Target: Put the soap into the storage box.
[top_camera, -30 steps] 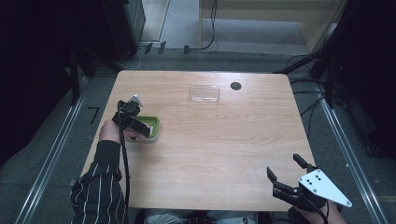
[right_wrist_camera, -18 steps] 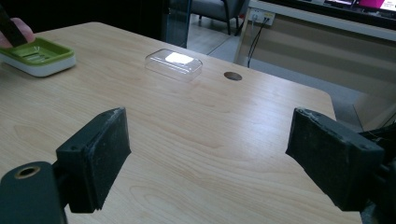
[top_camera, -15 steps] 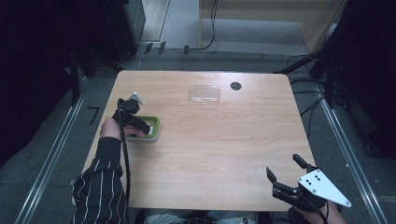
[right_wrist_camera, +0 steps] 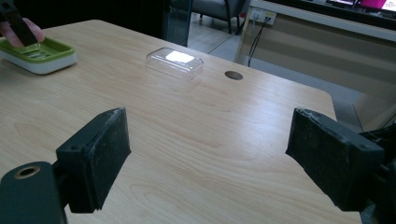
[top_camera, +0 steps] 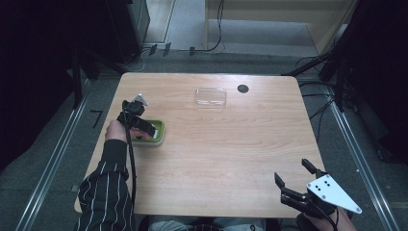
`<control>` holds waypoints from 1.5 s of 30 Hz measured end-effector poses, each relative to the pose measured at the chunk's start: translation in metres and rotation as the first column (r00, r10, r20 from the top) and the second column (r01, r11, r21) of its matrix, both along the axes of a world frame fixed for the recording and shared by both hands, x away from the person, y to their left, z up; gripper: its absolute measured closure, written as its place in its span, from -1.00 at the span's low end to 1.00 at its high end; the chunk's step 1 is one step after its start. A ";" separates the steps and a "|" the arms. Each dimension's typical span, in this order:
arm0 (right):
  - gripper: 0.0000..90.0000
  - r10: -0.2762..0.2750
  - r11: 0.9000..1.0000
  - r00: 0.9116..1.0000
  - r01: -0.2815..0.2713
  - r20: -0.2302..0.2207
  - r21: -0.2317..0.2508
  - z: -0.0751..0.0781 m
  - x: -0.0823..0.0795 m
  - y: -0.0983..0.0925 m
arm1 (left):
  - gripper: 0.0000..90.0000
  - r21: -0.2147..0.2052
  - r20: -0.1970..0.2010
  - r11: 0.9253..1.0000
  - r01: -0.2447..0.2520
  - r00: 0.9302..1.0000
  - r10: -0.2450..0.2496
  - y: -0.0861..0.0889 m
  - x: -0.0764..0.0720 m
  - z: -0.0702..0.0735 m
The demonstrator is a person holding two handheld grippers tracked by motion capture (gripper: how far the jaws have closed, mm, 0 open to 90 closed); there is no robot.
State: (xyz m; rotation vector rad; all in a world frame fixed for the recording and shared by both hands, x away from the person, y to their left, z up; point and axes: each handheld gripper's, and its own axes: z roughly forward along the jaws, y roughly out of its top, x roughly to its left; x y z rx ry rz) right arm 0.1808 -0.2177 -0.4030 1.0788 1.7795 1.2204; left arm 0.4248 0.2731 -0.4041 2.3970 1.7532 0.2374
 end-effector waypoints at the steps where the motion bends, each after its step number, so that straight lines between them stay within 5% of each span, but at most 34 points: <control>1: -0.70 0.001 1.000 1.000 -0.001 -0.001 0.000 0.000 0.000 0.000 | -0.70 0.001 -0.003 1.000 -0.006 1.000 0.006 -0.001 0.002 -0.001; 27: -0.70 0.002 1.000 1.000 -0.002 -0.001 -0.001 0.000 0.000 0.000 | -0.70 -0.002 -0.020 0.997 -0.081 0.997 0.081 0.001 0.021 -0.026; 45: -0.70 -0.001 1.000 1.000 0.001 0.001 0.001 0.000 0.000 0.000 | -0.70 0.033 -0.019 0.995 -0.099 0.995 0.100 -0.004 0.024 -0.036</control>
